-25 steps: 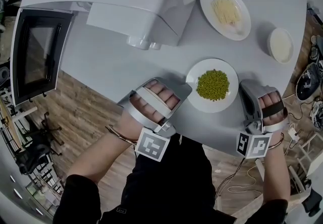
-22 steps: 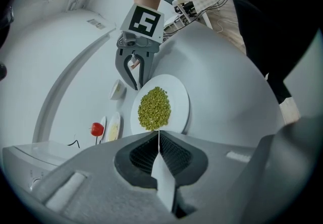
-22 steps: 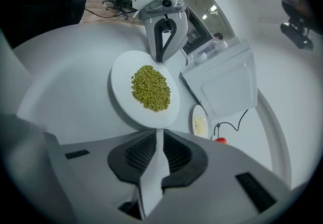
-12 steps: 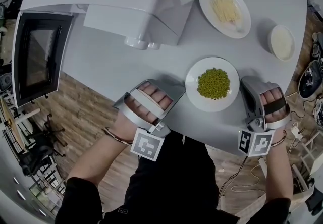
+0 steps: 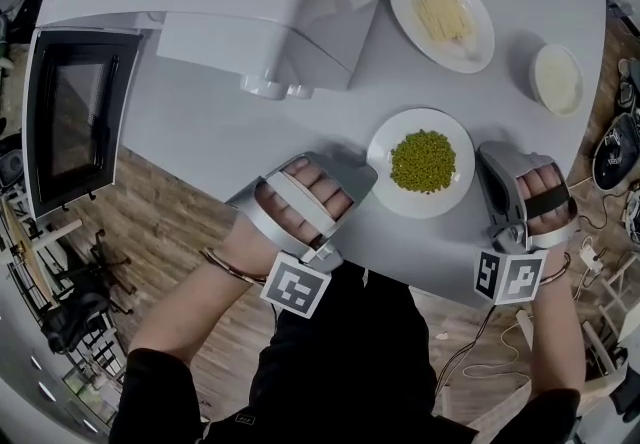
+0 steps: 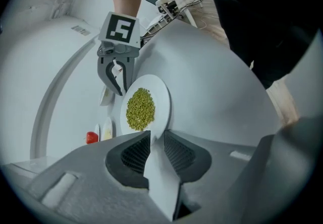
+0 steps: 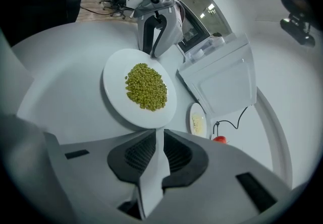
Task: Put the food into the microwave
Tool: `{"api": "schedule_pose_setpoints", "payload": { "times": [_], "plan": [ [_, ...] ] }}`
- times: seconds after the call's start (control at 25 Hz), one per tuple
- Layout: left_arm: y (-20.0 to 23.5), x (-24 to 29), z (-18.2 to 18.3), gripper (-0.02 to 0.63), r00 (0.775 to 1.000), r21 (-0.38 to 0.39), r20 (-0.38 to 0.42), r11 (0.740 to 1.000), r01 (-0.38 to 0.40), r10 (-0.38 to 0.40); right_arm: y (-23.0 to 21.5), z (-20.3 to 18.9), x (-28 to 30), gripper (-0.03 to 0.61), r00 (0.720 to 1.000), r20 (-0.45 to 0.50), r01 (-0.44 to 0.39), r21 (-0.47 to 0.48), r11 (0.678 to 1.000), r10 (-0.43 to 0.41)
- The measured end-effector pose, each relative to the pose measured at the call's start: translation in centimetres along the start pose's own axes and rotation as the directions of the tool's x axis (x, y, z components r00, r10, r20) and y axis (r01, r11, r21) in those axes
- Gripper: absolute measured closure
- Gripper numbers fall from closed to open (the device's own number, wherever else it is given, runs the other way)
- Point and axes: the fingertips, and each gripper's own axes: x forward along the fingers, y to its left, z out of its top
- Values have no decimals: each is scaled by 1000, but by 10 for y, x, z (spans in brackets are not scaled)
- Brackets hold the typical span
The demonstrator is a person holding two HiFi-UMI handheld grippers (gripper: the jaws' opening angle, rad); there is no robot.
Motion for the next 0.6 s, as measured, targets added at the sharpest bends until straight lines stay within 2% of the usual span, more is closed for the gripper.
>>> {"api": "schedule_pose_setpoints", "payload": {
  "times": [0.12, 0.32, 0.6],
  "plan": [
    [-1, 0, 1, 543, 1000, 70, 3, 997, 9, -9, -1, 2, 2, 534, 1000, 8, -3, 15, 1000, 3],
    [1, 3, 1, 532, 1000, 86, -1, 996, 13, -13, -3, 2, 5, 535, 1000, -5, -2, 42, 999, 2],
    [1, -1, 1, 532, 994, 53, 22, 993, -104, 103, -6, 4, 9, 548, 1000, -19, -12, 42, 999, 13]
  ]
}}
